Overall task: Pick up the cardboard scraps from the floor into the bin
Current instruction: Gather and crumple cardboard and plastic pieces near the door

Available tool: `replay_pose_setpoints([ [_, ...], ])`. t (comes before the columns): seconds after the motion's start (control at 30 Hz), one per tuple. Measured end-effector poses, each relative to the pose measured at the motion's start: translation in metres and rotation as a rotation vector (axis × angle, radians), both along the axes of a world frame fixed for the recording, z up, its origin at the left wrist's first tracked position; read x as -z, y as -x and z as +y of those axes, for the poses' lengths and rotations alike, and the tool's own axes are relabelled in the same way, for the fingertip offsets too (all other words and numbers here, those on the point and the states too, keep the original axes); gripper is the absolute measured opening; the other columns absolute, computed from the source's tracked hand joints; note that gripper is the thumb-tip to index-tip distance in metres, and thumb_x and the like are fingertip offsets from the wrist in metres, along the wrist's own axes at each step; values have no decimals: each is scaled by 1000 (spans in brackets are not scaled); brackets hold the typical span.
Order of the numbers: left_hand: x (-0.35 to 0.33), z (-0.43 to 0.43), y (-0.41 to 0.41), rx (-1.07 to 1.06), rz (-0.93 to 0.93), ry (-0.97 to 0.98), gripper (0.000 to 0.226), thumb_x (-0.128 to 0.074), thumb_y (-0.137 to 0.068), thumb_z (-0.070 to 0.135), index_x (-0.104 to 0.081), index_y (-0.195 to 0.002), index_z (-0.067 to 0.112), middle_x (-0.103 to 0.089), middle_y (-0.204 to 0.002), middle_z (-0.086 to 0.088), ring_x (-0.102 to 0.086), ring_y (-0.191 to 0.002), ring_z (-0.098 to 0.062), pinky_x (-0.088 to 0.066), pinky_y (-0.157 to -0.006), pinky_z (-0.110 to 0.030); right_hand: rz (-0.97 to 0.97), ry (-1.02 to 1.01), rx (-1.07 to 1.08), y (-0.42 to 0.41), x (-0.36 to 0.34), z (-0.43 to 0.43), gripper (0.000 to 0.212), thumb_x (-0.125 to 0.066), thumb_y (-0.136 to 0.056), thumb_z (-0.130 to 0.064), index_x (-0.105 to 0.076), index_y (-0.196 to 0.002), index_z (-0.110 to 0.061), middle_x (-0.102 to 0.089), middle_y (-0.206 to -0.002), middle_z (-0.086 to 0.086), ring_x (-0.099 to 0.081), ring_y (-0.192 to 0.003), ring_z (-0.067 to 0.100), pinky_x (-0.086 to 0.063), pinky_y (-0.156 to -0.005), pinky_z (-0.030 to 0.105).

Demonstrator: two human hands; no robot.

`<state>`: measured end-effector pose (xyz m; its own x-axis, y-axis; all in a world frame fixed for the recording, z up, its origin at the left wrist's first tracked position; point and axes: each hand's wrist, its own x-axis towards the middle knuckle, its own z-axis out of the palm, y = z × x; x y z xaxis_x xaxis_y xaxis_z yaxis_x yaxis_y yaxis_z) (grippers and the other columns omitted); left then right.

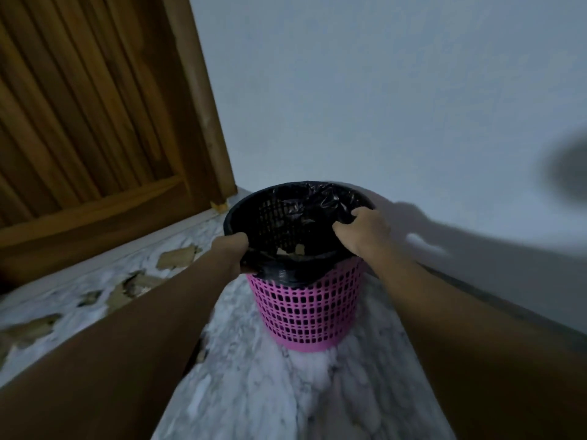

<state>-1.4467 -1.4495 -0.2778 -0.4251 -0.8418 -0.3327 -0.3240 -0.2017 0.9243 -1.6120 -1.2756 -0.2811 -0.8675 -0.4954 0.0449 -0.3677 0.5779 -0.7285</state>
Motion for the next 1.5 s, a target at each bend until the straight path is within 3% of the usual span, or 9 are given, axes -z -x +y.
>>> replay_pose_setpoints([
  [0.3, -1, -54, 5, -10, 224, -47, 37, -42, -100, 6, -43, -135, -7, -54, -125, -23, -59, -99, -32, -54, -77, -38, 102, -25, -322, -34, 17, -31, 78, -63, -80, -68, -42, -144, -29, -3, -165, 8, 24, -146, 37, -8, -117, 60],
  [0.53, -6, -118, -15, 339, -60, 11, 50, -45, -100, 39, -42, -140, 10, -47, -136, -8, -51, -114, -30, -48, -87, -42, 623, -239, -298, -63, 17, -90, 55, -53, -89, -46, -48, -140, -25, -20, -161, 12, -5, -150, 30, 7, -117, 59],
  [0.7, -19, -175, -61, 502, -445, 396, 58, -49, -98, 38, -35, -147, 10, -44, -139, -13, -53, -114, -31, -50, -89, -43, 878, -195, -659, -118, 2, -168, 37, -65, -80, -26, -69, -115, -17, -59, -129, 6, -52, -123, 26, -13, -118, 56],
  [0.9, -2, -220, -128, 458, -556, 349, 49, -51, -97, 36, -46, -139, 11, -52, -133, -13, -57, -110, -31, -53, -88, -42, 441, -432, -825, -163, 29, -262, 30, -54, -94, -34, -64, -120, -25, -53, -135, 1, -53, -122, 23, -45, -99, 40],
  [1.03, 38, -233, -153, 498, -733, 248, 26, -49, -99, 32, -53, -110, 8, -58, -113, -18, -57, -100, -34, -51, -91, -48, 147, -663, -872, -175, 81, -303, 23, -54, -93, -31, -67, -95, -12, -62, -99, 11, -61, -94, 29, -51, -86, 38],
  [1.2, 114, -228, -188, 553, -932, 147, 25, -52, -94, 30, -38, -75, 21, -29, -71, 2, -36, -65, -16, -36, -73, -33, 18, -780, -935, -210, 149, -340, 46, -54, -96, -43, -52, -135, -17, -59, -123, 8, -57, -95, 24, -46, -87, 36],
  [1.27, 147, -214, -203, 576, -1038, 97, 11, -51, -94, 29, -45, -89, 20, -39, -78, -1, -45, -76, -19, -39, -73, -32, 80, -803, -972, -225, 180, -341, 61, -56, -92, -55, -44, -140, -20, -45, -139, 11, -54, -114, 32, -49, -93, 44],
  [1.37, 190, -185, -220, 563, -1173, 82, 52, -47, -95, 32, -35, -144, 20, -37, -144, -14, -33, -136, -35, -32, -108, -46, 92, -775, -958, -239, 215, -332, 88, -61, -80, -68, -30, -148, -21, -36, -145, 15, -42, -129, 37, -44, -96, 47],
  [1.5, 239, -157, -240, 333, -1144, 64, 84, -63, -64, 46, -37, -140, 26, -29, -151, -12, -21, -140, -41, -33, -109, -51, 217, -658, -900, -250, 241, -321, 97, -62, -77, -67, -23, -151, -17, -39, -142, 17, -39, -130, 37, -37, -99, 48],
])
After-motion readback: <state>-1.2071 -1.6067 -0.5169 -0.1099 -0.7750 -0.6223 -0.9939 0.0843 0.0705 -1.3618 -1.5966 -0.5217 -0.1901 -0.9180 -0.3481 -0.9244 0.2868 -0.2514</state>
